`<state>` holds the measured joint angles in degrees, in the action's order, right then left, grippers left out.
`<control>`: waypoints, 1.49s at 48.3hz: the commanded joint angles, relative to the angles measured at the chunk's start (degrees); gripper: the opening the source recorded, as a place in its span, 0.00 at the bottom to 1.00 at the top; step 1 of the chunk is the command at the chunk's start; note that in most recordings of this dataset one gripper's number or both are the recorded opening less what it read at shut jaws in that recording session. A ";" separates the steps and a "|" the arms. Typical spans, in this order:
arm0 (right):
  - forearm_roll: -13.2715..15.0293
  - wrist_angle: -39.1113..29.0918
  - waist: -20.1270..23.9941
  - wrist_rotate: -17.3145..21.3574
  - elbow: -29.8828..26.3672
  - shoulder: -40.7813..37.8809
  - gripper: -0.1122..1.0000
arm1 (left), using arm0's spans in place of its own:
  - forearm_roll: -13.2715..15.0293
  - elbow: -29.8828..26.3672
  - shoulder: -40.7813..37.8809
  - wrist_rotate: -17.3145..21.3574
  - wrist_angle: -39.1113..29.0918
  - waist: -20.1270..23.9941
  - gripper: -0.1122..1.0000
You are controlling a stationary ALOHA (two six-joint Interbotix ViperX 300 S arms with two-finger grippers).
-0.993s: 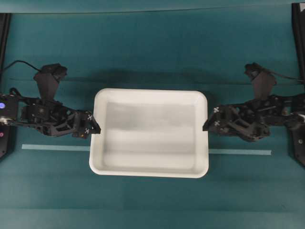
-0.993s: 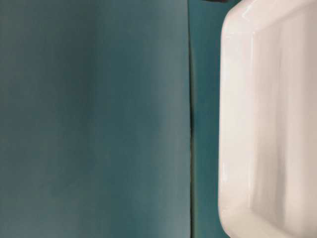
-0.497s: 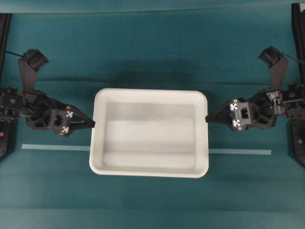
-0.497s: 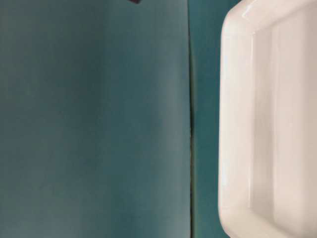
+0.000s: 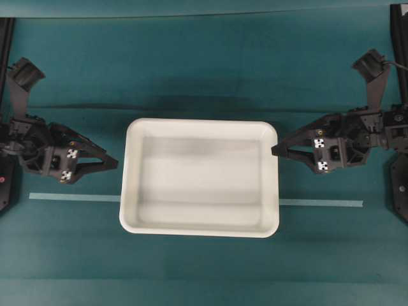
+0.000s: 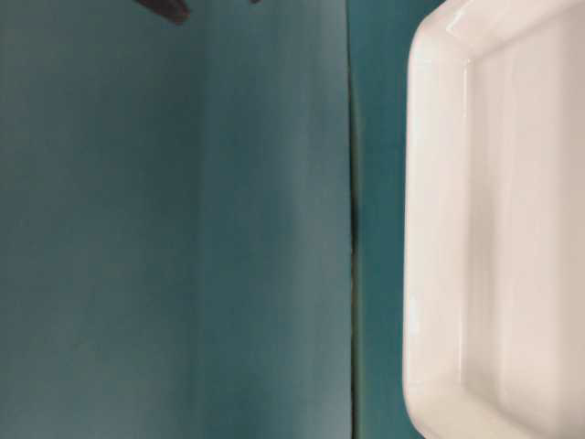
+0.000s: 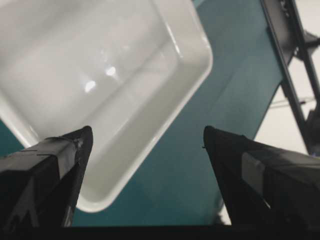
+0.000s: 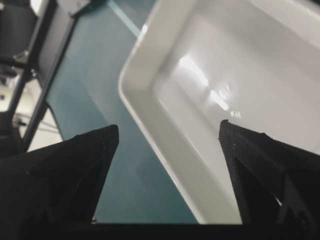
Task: Lift the white case with both hands.
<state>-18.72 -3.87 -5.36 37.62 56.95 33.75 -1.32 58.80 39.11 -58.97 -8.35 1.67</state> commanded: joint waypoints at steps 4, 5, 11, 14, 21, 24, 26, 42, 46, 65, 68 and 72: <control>0.18 1.85 0.09 -3.52 -1.49 0.35 0.88 | -0.35 -1.76 0.79 5.63 0.18 -0.09 0.95; 0.18 1.93 0.09 -4.04 -1.58 0.53 0.88 | -0.35 -1.85 0.88 6.33 0.18 -0.09 0.95; 0.18 3.34 0.09 -7.82 -1.67 1.32 0.88 | -0.35 -2.46 1.67 10.99 0.26 -0.09 0.95; 0.18 4.13 0.09 -9.76 -1.76 1.85 0.88 | -0.26 -2.55 2.37 13.62 0.35 -0.18 0.95; 0.18 5.54 0.09 -15.56 -1.67 3.43 0.88 | -0.35 -2.55 4.22 18.11 0.35 0.18 0.95; 0.18 5.71 0.09 -17.67 -1.76 4.13 0.88 | -0.35 -2.55 5.10 19.69 0.35 0.35 0.95; 0.18 5.80 0.09 -18.98 -1.67 4.66 0.88 | -0.35 -2.46 5.80 20.57 0.35 0.44 0.95; 0.18 5.71 0.09 -33.40 -1.23 9.76 0.88 | -0.35 -2.29 11.16 32.43 2.02 1.05 0.95; 0.09 5.71 0.09 -37.35 -1.23 10.90 0.88 | -0.35 -2.29 12.57 35.86 2.20 1.14 0.95; 1.23 5.36 1.05 -53.70 -1.32 16.44 0.88 | -0.35 -2.90 20.83 50.36 2.29 1.05 0.94; 1.23 5.71 0.97 -57.04 -1.32 16.61 0.88 | -0.35 -2.81 21.80 52.65 2.20 1.05 0.94; 1.14 6.50 1.05 -60.91 -1.23 16.61 0.88 | -0.35 -2.64 22.59 55.28 2.20 1.05 0.94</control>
<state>-17.67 1.49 -4.31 -21.45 56.43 51.06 -1.49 57.66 62.14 -4.92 -6.50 2.72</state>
